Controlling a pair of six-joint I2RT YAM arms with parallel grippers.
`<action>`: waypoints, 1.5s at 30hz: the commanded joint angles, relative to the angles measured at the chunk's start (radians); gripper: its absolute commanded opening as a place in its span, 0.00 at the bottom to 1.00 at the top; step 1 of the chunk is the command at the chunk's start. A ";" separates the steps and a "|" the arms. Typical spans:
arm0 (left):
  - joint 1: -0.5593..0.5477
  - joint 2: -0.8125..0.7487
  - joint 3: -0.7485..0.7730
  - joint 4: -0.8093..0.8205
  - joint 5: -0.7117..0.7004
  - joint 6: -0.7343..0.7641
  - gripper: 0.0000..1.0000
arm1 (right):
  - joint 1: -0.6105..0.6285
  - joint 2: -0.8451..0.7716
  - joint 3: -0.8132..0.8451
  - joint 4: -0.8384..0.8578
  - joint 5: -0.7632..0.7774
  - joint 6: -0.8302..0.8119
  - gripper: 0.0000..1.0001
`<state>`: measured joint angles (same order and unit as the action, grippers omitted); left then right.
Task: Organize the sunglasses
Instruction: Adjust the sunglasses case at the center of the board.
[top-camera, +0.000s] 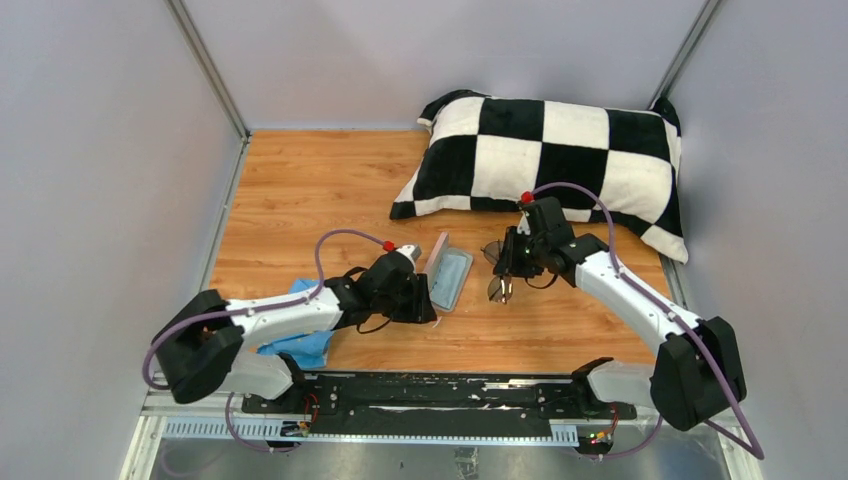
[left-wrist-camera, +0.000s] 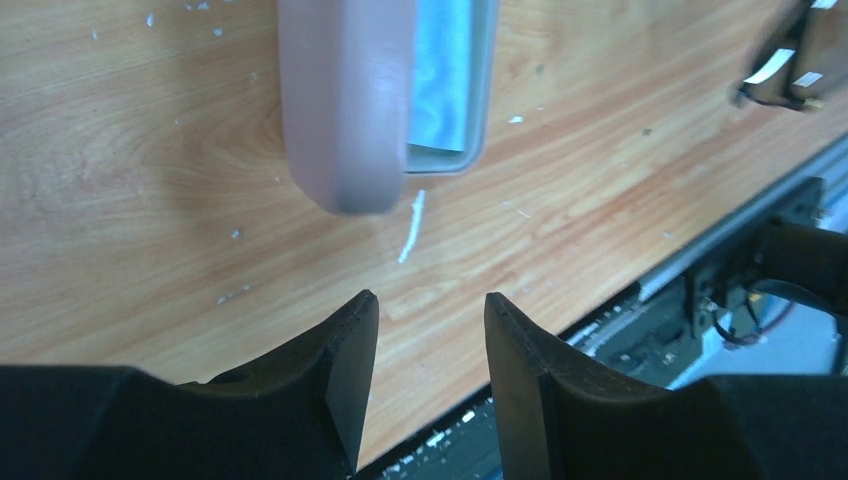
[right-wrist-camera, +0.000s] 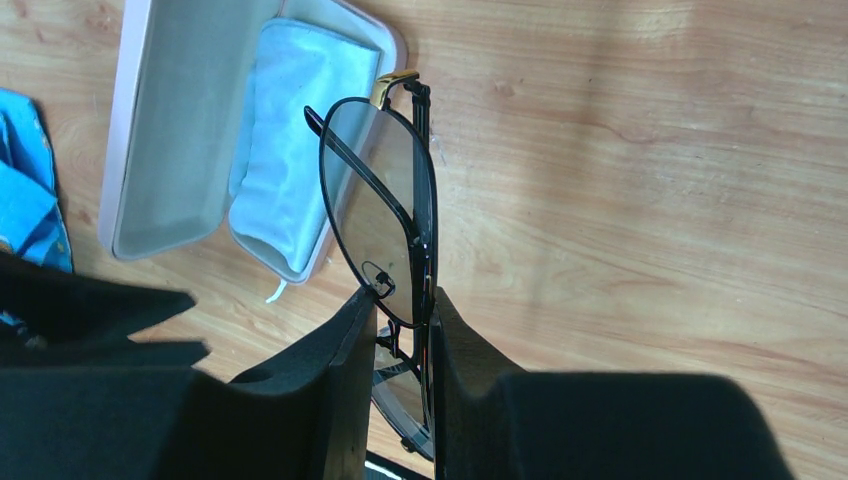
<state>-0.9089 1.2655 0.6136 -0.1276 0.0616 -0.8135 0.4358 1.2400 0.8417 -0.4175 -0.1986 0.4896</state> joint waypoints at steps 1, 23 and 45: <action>0.008 0.099 0.037 0.099 -0.008 -0.007 0.48 | -0.015 -0.046 -0.016 -0.035 -0.077 -0.077 0.24; 0.208 0.186 0.161 -0.046 -0.076 0.220 0.48 | 0.106 -0.151 -0.027 0.134 -0.278 -0.380 0.31; 0.357 0.372 0.385 -0.074 0.065 0.327 0.48 | 0.193 0.063 0.080 0.187 -0.012 -0.592 0.32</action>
<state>-0.5537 1.6554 1.0012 -0.1688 0.0883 -0.5133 0.6109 1.3060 0.8948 -0.2436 -0.2554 -0.0601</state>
